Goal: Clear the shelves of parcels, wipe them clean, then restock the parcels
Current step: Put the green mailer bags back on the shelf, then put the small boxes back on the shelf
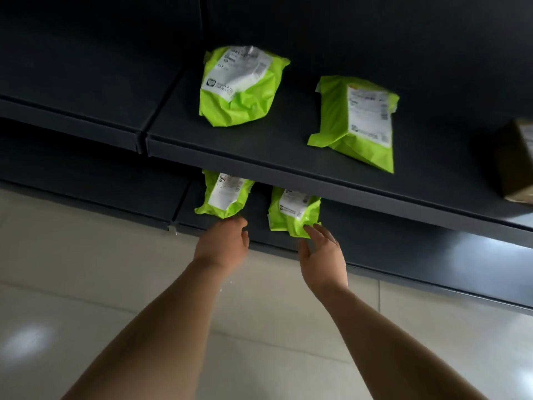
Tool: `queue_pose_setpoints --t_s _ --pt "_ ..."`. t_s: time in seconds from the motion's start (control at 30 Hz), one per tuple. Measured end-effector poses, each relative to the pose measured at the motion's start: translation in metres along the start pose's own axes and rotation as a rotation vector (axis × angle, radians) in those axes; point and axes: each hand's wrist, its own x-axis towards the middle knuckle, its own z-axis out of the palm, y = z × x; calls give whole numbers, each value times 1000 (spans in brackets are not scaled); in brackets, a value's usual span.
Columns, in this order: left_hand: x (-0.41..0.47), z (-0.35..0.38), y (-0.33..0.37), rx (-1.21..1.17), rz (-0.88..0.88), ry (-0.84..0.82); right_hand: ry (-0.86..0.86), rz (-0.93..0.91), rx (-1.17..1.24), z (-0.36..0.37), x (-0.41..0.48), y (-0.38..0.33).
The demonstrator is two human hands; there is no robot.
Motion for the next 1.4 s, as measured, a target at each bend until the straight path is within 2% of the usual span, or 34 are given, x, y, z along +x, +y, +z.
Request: queue_pose_setpoints --t_s 0.13,0.37,0.57,0.87,1.03,1.17,1.4 --pt "-46 -55 39 55 5 -60 12 9 53 -75 -45 -22" --pt "-117 -187 140 18 -6 -85 57 172 202 -234 -106 -81" --pt "-167 -288 222 -3 15 -74 85 155 192 -345 -159 -124" --pt "-220 -391 335 20 268 -58 344 212 253 -486 -237 -153" --pt "-259 -413 408 -49 434 -91 498 266 303 -553 -302 -155" --pt "-295 -404 468 -130 598 -168 630 313 344 -594 -360 -143" --pt "-386 -355 582 -181 858 -360 937 489 413 -658 -477 -71"
